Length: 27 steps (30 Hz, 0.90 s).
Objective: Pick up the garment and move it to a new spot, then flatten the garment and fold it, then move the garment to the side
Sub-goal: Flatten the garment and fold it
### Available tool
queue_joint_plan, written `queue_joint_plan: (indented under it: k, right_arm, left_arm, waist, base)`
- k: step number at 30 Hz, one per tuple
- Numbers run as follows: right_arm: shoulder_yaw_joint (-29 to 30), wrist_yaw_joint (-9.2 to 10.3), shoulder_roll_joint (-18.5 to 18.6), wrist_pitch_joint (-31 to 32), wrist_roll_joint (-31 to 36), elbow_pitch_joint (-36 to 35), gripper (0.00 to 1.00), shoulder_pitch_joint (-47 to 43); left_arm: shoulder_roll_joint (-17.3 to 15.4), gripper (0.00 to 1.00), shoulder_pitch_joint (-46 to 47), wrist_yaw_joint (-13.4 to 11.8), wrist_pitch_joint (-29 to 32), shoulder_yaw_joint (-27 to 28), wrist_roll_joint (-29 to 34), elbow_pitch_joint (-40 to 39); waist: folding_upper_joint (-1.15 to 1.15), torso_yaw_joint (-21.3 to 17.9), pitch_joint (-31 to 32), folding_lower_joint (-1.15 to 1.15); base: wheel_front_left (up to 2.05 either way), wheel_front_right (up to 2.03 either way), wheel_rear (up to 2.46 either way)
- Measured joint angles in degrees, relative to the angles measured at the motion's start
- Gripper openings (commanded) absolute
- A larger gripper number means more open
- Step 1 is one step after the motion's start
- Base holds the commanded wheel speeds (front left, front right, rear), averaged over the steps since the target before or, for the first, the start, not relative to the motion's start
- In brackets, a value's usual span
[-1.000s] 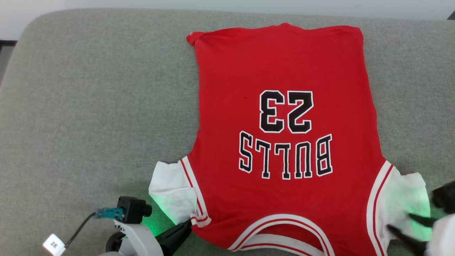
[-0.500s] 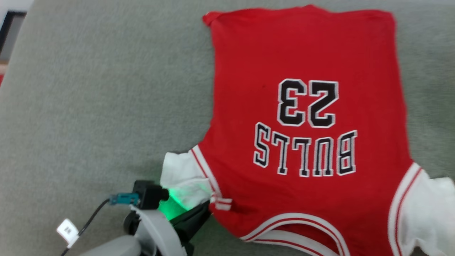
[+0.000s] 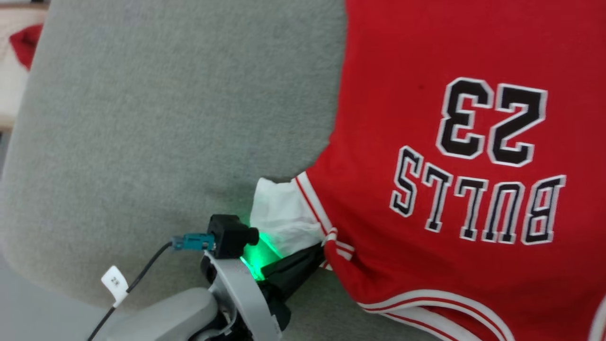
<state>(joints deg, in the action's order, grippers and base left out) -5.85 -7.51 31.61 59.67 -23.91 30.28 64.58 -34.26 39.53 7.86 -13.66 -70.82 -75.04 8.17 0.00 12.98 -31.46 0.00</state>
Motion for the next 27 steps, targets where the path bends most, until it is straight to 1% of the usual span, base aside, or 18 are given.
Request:
queue_joint_plan:
  k: [3,8,9,10,11,14,17,19,21,23,24,25,27]
  right_arm:
    - [0.07,0.00,-1.29,-0.96,3.96,4.92,1.00,2.97]
    - [-0.09,0.05,-2.33,-2.35,7.12,9.83,1.00,7.05]
    - [-0.42,0.05,-2.40,-2.45,7.20,10.54,0.67,7.66]
    - [-0.56,0.08,-2.47,-2.47,7.19,11.17,0.10,8.03]
    - [-0.56,0.08,-2.47,-2.47,7.19,11.17,0.00,8.03]
    - [-1.22,0.04,-2.85,-3.07,6.66,12.56,0.00,8.66]
    - [-0.44,-0.02,-2.94,-6.27,4.79,13.77,0.00,7.95]
    - [-1.81,-0.02,-1.78,-8.56,3.27,12.85,0.00,6.00]
    - [-3.63,-0.02,0.04,-10.09,0.62,10.96,0.00,2.93]
    - [-5.27,-0.02,2.57,-10.79,-3.39,8.17,0.00,-1.08]
    - [-6.10,-0.02,4.06,-11.01,-5.25,6.44,0.00,-3.42]
    - [-7.49,-0.02,7.35,-10.99,-9.54,2.44,0.00,-8.89]
    - [-7.87,-0.01,10.01,-10.35,-13.55,-2.03,0.00,-14.60]
  left_arm:
    - [0.42,0.00,0.51,0.24,-0.25,0.07,0.26,-0.51]
    - [0.87,0.00,1.21,0.56,-0.47,0.01,0.65,-1.10]
    - [0.88,0.00,1.24,0.56,-0.49,0.05,0.70,-1.18]
    - [0.90,0.00,1.24,0.57,-0.54,0.12,0.71,-1.30]
    - [0.90,0.00,1.24,0.57,-0.54,0.12,0.71,-1.30]
    - [0.88,0.00,1.09,0.57,-0.76,0.47,0.70,-1.31]
    - [1.07,0.00,0.57,0.57,-1.00,0.93,0.43,-0.78]
    - [1.23,0.00,-0.04,0.57,-1.19,1.53,-0.05,-0.20]
    - [1.18,0.00,-0.96,0.56,-1.31,2.30,-0.62,0.31]
    - [0.93,0.00,-2.14,0.56,-1.45,3.16,-1.36,0.60]
    - [0.67,0.00,-2.81,0.55,-1.48,3.53,-1.66,0.79]
    - [-0.32,0.00,-4.33,0.44,-1.48,4.50,-2.00,1.16]
    - [-1.79,0.00,-6.09,0.16,-1.48,5.48,-2.66,1.51]
  waist:
    - [0.00,1.26,-1.79,0.00]
    - [0.00,2.95,-3.80,0.00]
    - [0.00,3.14,-4.06,0.00]
    - [0.00,3.22,-4.22,0.00]
    - [0.00,3.22,-4.22,0.00]
    - [0.00,2.95,-4.10,0.00]
    - [0.00,2.49,-3.26,0.00]
    - [0.00,2.15,-2.20,0.00]
    - [0.00,1.74,-0.92,0.00]
    - [0.00,1.23,0.53,0.00]
    - [0.00,0.95,1.30,0.00]
    - [0.00,0.27,2.93,0.00]
    - [0.00,-0.57,4.57,0.00]
  base:
    - [0.00,0.00,0.00]
    - [0.00,0.00,0.00]
    - [0.00,0.00,0.00]
    - [0.00,0.00,0.00]
    - [0.00,0.00,0.00]
    - [0.00,0.00,0.00]
    - [0.00,0.00,0.00]
    - [0.00,0.00,0.00]
    - [0.00,0.00,0.00]
    - [0.00,0.00,0.00]
    - [0.00,0.00,0.00]
    - [0.00,0.00,0.00]
    - [0.00,0.00,0.00]
